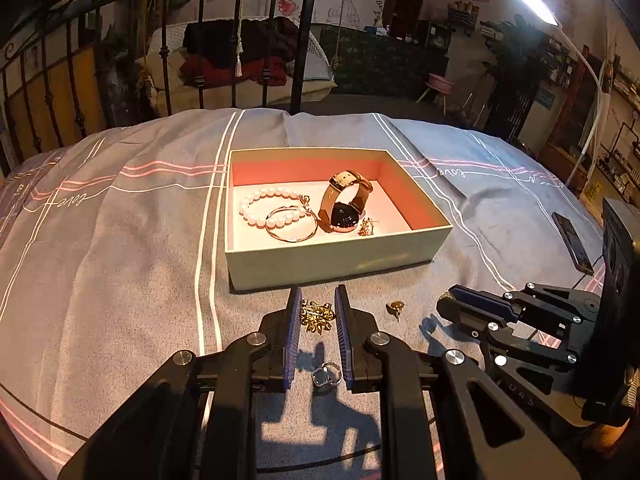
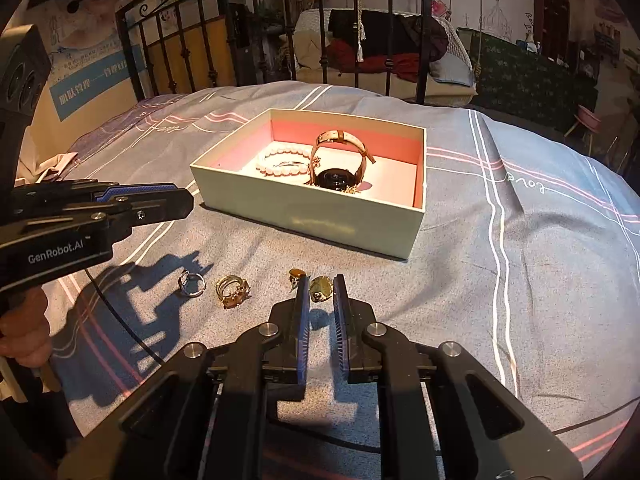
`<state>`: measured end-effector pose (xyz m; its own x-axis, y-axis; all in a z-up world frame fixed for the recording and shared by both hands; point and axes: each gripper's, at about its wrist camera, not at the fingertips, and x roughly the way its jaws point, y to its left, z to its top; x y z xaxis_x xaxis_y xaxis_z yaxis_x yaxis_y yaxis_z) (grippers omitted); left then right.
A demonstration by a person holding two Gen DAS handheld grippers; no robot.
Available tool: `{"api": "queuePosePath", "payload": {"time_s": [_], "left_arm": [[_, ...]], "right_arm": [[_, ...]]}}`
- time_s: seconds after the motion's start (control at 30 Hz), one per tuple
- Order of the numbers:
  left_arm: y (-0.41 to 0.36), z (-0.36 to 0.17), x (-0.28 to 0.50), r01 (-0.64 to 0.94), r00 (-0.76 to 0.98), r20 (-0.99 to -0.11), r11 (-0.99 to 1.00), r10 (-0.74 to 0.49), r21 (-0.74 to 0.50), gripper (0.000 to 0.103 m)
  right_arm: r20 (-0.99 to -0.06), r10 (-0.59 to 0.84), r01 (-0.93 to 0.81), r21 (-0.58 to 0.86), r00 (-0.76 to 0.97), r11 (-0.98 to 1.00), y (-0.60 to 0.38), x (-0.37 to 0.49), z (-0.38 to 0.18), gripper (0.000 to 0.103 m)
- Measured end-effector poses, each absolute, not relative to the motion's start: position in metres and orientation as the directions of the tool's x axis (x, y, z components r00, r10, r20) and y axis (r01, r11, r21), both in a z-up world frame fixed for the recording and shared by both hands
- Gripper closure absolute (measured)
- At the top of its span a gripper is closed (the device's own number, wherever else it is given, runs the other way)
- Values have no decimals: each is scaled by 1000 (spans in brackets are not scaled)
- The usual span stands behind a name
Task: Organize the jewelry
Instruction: 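Carry the gold brooch toward the box with the left tool while the right carries the pendant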
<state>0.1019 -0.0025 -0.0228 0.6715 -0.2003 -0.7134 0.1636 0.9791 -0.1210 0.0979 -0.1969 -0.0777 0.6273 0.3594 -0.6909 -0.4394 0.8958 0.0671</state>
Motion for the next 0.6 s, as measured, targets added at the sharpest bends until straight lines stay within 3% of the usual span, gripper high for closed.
{"api": "queuePosePath", "payload": {"time_s": [0.6], "left_arm": [[-4,0,187,89,652,-727,974,-216,-209,87]], "right_arm": [[-667,358,-425,67,654,903,-183,173,-38,90]]}}
